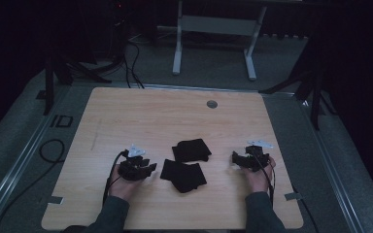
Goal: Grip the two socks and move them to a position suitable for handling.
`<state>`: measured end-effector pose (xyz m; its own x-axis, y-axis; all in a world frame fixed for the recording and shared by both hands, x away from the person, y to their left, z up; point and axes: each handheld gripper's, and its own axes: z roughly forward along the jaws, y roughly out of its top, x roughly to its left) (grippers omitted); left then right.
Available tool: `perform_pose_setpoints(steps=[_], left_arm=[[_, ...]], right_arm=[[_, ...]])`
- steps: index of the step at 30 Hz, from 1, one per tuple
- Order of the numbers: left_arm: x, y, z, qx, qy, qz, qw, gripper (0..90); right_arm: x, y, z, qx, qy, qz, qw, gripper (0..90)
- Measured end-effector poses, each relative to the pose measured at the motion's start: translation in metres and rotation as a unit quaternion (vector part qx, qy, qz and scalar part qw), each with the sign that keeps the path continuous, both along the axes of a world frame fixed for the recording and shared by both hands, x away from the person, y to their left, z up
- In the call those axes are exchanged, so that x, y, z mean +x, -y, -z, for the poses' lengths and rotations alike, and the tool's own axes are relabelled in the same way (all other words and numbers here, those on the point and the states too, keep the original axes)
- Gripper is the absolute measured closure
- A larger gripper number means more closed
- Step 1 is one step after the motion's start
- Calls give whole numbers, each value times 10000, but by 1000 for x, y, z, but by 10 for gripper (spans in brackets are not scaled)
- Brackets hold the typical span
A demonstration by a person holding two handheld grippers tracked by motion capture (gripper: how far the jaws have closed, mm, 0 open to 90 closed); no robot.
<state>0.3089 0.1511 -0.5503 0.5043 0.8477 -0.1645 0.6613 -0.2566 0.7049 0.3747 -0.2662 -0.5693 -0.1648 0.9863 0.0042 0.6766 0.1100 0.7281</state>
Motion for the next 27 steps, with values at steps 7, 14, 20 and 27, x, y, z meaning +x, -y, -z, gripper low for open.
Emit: perform_pose_setpoints(steps=[7,14,20,27], left_arm=[[0,0,-1,17,6,6,10000,606],[0,0,-1,24,5,14,10000,601],[-1,0,-2,17,10,17,10000,600],[-1,0,-2,27,14,44,10000,599]], right_arm=[[-3,-1,0,-9,7,-50,10000,138],[-8,-3,-6,-42,-178,-180,9997,243],[-15,-6,-11,-53,-320,-390,9987,400],[-22,-13,-18,-202,-297,-736,9966,501]])
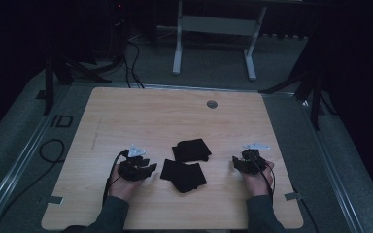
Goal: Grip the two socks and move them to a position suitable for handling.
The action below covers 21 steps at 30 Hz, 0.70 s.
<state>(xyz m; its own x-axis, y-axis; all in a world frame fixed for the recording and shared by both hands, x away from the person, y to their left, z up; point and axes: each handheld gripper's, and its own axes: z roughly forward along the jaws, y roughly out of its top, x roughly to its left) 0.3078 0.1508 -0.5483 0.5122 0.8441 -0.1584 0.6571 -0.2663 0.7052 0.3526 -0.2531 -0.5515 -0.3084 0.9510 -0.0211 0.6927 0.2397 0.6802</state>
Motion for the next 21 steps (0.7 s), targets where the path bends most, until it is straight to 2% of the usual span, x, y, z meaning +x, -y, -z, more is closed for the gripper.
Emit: perform_pose_setpoints(steps=[8,16,21], left_arm=[[0,0,-1,-41,-11,32,10000,600],[0,0,-1,-83,-36,48,9999,600],[-1,1,-2,-105,-40,68,9999,603]], right_arm=[[-9,-19,-4,-251,5,-428,9988,538],[-18,-35,-10,-304,36,-759,9966,544],[-22,-48,-10,-358,9,-1013,9942,543]])
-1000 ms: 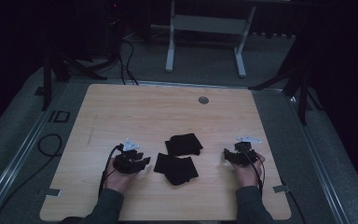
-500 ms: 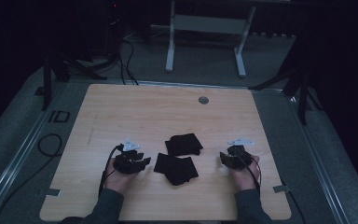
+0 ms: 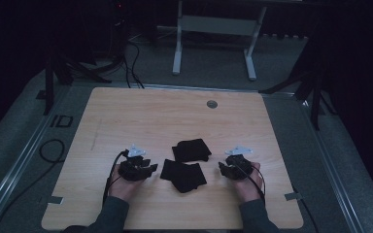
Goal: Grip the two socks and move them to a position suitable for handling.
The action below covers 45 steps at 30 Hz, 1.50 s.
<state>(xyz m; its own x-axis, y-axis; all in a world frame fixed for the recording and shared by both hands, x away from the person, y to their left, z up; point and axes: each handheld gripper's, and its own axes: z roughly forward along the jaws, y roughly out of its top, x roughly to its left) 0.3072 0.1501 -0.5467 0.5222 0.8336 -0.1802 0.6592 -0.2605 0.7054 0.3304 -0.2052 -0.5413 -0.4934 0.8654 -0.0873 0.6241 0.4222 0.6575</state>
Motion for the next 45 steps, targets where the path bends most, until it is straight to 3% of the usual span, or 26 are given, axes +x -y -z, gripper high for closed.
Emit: perform_pose_setpoints(steps=[16,18,28,33,45], left_arm=[[-1,3,0,-8,-15,59,10000,607],[-1,3,-1,8,-14,103,9999,611],[-2,4,0,44,-9,121,9999,619],[-2,4,0,45,-5,108,9999,619],[-1,4,0,31,14,76,10000,618]], right_arm=[[-11,-20,-9,278,-103,-513,9982,543],[-15,-26,-13,401,-107,-647,9970,552],[-26,-49,-19,521,-82,-1065,9929,558],[-38,-68,-24,661,-118,-1427,9875,542],[-61,-110,-18,587,-153,-2082,9762,540]])
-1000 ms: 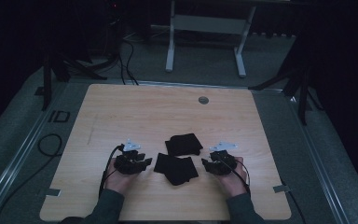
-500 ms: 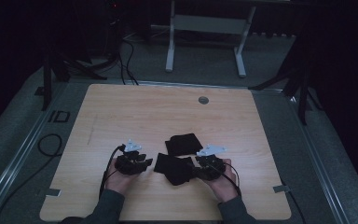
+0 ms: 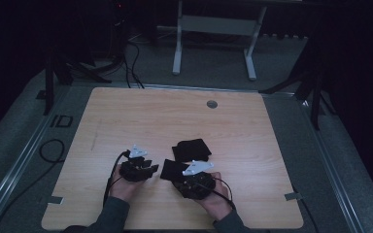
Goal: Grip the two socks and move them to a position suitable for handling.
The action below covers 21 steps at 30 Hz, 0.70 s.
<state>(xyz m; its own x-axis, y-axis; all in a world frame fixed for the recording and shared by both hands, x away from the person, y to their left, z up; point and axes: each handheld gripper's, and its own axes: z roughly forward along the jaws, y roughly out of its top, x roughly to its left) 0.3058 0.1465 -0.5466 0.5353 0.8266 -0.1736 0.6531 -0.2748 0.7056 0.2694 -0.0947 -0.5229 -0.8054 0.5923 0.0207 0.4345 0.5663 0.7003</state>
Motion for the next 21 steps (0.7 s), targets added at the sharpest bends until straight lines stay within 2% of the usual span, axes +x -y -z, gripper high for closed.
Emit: perform_pose_setpoints(steps=[4,8,10,12,15,17,21], left_arm=[[0,0,0,11,4,-1,10000,618],[0,0,0,19,-1,7,10000,619],[0,1,0,19,0,8,10000,618],[0,1,0,15,-3,12,10000,618],[0,1,0,24,-1,22,10000,619],[-1,1,0,21,-1,24,10000,619],[-1,3,0,48,17,62,10000,624]], right_arm=[[-5,-11,5,-116,2,-137,9998,532],[-5,-17,13,-326,35,-75,9994,526],[-2,-19,18,-381,-13,-13,9993,552],[0,-18,21,-407,3,53,9992,621],[3,-13,21,-328,-36,173,9993,765],[4,-9,18,-219,-48,247,9994,823],[7,-2,13,26,-146,357,9993,844]])
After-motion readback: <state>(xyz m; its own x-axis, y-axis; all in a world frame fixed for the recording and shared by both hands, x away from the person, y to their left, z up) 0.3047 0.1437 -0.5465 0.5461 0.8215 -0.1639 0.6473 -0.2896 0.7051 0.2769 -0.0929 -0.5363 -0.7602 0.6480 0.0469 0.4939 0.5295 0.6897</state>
